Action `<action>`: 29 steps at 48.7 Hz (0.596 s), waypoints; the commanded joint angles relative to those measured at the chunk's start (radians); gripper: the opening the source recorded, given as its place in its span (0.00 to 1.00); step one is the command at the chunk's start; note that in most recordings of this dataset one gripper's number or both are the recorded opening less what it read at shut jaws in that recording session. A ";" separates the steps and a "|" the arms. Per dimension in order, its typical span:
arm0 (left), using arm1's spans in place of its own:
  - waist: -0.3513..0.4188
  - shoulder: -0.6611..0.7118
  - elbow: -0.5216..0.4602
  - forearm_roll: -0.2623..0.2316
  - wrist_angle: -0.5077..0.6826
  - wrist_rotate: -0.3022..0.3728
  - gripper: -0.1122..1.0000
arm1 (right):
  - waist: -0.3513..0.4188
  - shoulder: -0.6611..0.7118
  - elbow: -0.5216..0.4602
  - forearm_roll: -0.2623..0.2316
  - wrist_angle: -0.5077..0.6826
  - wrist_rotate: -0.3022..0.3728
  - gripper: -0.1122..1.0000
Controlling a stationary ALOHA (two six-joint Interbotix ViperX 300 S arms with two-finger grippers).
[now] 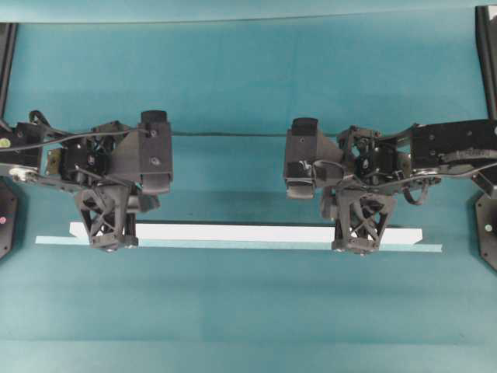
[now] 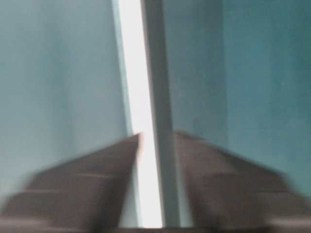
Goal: Lift a wooden board with both hands.
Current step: 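Lower both grippers over the board and close them on it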
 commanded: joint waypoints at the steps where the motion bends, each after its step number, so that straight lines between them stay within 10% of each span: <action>1: -0.005 -0.005 -0.008 0.002 -0.009 0.012 0.52 | 0.005 0.006 -0.008 0.002 -0.003 0.003 0.69; 11: -0.031 0.031 0.003 0.003 -0.005 0.031 0.97 | 0.012 0.021 -0.005 0.000 -0.003 0.005 0.96; 29: -0.044 0.118 0.018 0.003 -0.074 0.032 0.98 | 0.034 0.081 0.012 0.000 -0.018 0.000 0.96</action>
